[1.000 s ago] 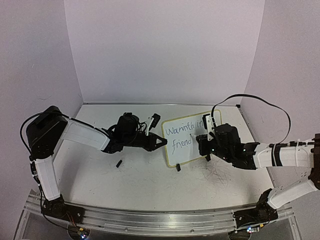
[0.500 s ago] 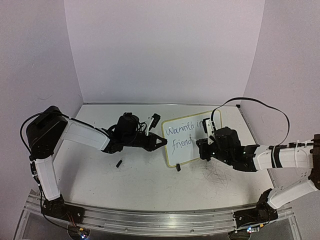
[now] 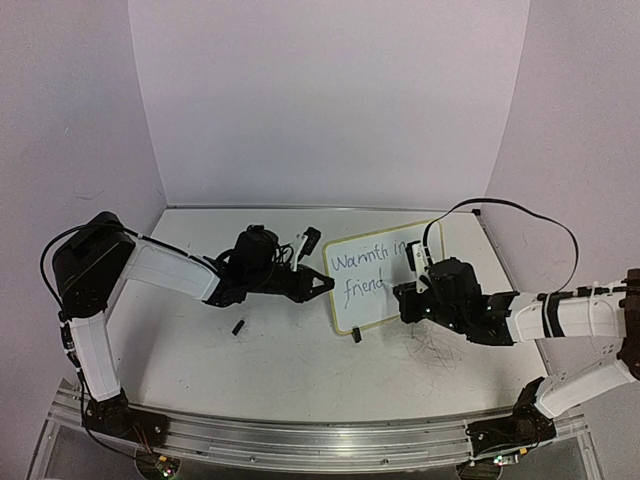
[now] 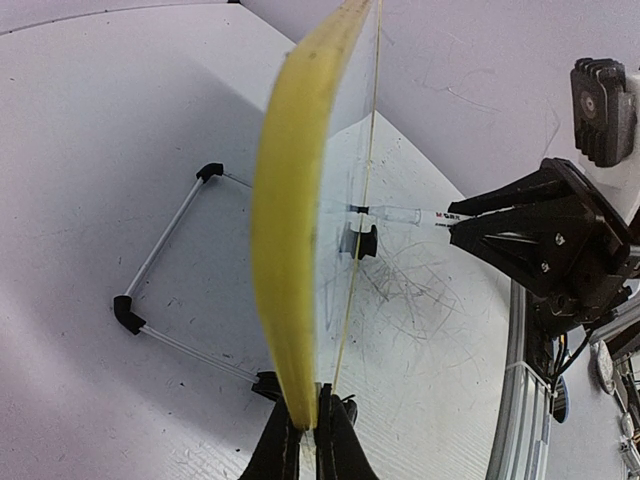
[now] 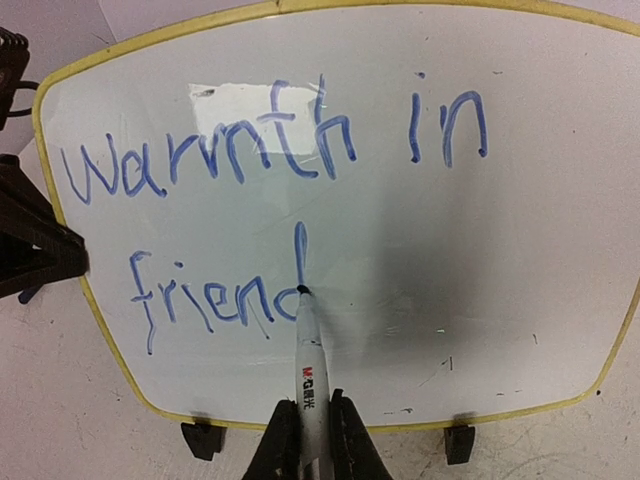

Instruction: Write a sentence on the whiteboard

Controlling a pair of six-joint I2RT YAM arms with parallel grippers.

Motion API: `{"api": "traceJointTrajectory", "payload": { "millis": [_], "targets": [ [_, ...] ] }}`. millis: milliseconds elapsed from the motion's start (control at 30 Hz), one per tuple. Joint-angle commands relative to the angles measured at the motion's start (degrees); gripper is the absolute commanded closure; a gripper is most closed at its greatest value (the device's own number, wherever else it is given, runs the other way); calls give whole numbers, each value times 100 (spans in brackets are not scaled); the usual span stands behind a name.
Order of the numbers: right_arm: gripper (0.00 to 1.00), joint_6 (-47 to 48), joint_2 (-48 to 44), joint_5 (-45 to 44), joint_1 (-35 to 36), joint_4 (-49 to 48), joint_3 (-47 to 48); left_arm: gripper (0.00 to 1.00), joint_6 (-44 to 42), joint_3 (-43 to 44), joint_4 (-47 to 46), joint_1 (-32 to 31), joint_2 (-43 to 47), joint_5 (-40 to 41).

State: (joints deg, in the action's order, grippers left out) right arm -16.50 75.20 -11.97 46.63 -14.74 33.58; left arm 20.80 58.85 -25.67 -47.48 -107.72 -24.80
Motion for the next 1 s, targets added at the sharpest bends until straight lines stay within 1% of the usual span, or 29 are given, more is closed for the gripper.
{"api": "traceJointTrajectory", "payload": {
  "millis": [0, 500, 567, 733, 833, 967],
  "targets": [
    [100, -110, 36, -152, -14, 343, -30, 100, -304, -103, 731, -82, -14, 76],
    [100, -169, -51, -177, -14, 507, -2, 100, -341, -111, 748, -86, -12, 114],
    [100, -110, -244, -88, -14, 473, -20, 100, -348, -104, 756, -86, -19, 116],
    [100, 151, -1261, 180, -14, 387, -112, 100, -340, -82, 773, -86, -36, 114],
    [100, 310, -1389, -109, -62, 652, -180, 100, -353, -51, 790, -86, -32, 75],
    [100, 237, -1411, 124, -121, 719, -218, 100, -396, -38, 861, -86, -21, 115]
  ]
}}
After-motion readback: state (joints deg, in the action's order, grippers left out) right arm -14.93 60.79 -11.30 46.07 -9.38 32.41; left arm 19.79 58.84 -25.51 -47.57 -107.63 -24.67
